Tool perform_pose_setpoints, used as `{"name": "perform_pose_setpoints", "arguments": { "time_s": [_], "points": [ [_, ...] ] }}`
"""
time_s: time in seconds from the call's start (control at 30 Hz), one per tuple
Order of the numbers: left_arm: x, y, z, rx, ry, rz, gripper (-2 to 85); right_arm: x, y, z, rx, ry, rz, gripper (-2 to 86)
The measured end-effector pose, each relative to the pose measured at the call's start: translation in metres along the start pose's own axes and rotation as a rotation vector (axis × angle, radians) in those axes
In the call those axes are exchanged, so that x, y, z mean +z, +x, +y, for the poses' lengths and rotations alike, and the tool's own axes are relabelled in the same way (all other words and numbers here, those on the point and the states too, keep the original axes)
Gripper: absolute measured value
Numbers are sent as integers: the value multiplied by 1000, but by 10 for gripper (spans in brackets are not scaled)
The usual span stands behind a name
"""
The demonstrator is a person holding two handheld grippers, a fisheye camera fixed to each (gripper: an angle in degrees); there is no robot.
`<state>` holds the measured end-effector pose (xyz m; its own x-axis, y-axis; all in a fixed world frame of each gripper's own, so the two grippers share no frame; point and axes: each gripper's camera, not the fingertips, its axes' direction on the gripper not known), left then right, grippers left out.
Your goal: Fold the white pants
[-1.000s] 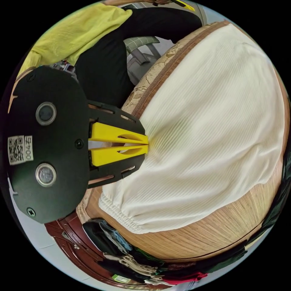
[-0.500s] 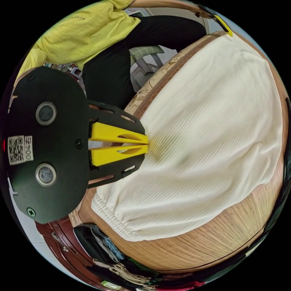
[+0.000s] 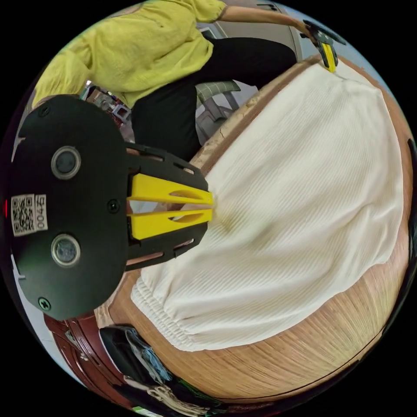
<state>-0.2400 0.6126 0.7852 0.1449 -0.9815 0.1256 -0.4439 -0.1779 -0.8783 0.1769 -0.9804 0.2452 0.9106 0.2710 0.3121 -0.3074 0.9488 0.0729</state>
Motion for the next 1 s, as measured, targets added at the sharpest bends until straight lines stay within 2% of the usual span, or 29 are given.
{"name": "perform_pose_setpoints", "arguments": {
  "time_s": [0.1,0.13,0.27,0.37,0.67,0.87,1.0],
  "points": [
    [-11,-6,-2,46,15,13,8,-26,-8,3,-86,77,-110,93],
    [-15,-8,-3,62,18,21,8,-45,-15,-1,-128,167,-131,99],
    [-28,-15,-8,102,22,29,7,-105,-52,-44,-241,518,-84,78],
    [-37,-18,-11,123,20,21,8,-123,-88,-97,-313,625,-15,64],
    [-56,-30,-16,150,23,45,9,-102,-166,-223,-445,669,143,74],
    [-63,-48,-11,104,73,132,9,-81,-188,-251,-517,614,239,70],
    [-67,-51,-11,108,83,143,9,-69,-199,-258,-552,556,318,15]
  ]
}}
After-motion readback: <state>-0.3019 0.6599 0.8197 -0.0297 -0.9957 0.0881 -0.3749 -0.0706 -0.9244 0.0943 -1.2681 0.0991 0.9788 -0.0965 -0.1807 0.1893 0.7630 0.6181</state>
